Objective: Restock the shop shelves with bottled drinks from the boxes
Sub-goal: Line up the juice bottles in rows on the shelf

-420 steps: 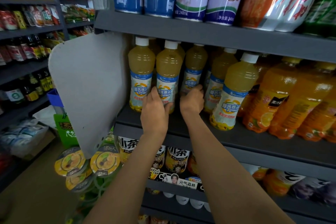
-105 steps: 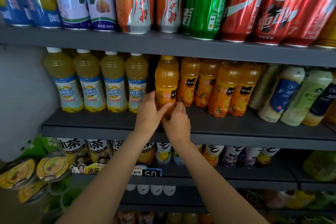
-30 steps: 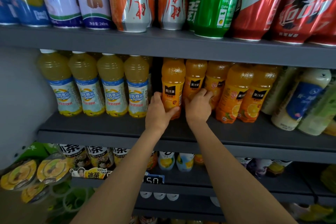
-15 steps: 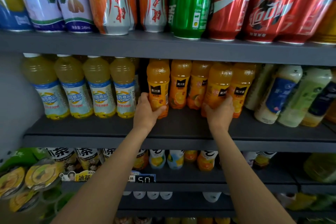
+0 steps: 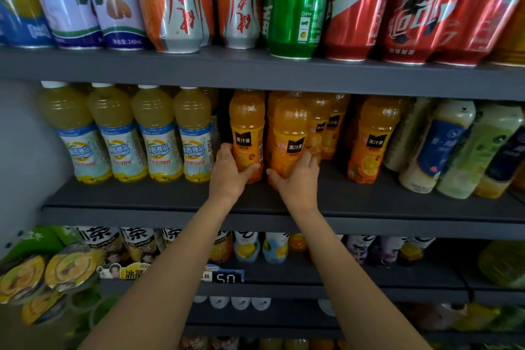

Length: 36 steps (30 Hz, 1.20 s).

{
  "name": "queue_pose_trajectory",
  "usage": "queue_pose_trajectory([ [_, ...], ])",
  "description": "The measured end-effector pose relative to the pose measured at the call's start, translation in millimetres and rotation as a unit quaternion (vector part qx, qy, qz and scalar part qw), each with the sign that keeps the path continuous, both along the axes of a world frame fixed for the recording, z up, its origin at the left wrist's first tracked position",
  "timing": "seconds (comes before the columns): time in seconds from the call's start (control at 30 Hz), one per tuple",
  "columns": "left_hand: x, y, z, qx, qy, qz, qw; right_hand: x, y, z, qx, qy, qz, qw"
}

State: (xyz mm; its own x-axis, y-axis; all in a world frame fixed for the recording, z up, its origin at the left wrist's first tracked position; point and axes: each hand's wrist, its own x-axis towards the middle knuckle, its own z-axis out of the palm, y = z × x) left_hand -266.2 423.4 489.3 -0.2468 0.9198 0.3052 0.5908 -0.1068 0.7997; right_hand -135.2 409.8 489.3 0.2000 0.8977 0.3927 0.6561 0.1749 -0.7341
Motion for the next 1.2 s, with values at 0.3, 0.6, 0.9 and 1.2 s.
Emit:
queue_pose_trajectory([
  [0.3,8.2,-6.8,-7.5,0.020,0.031,0.025,0.999,-9.4,-1.2,-5.9,0.016,-0.009,-0.036,0.999],
  [0.6,7.0,-7.3,-4.8,0.004,0.036,0.027,0.999,-8.8,1.6,-10.8,0.020,0.008,0.005,1.000],
  [0.9,6.4,-6.5,0.1,-0.012,0.062,0.032,0.997,-19.8,4.8,-4.1,-0.007,-0.028,-0.032,0.999],
  [1.2,11.0,-11.9,1.9,-0.022,0.071,0.070,0.995,-13.7,6.8,-9.9,-0.016,0.099,0.051,0.994],
])
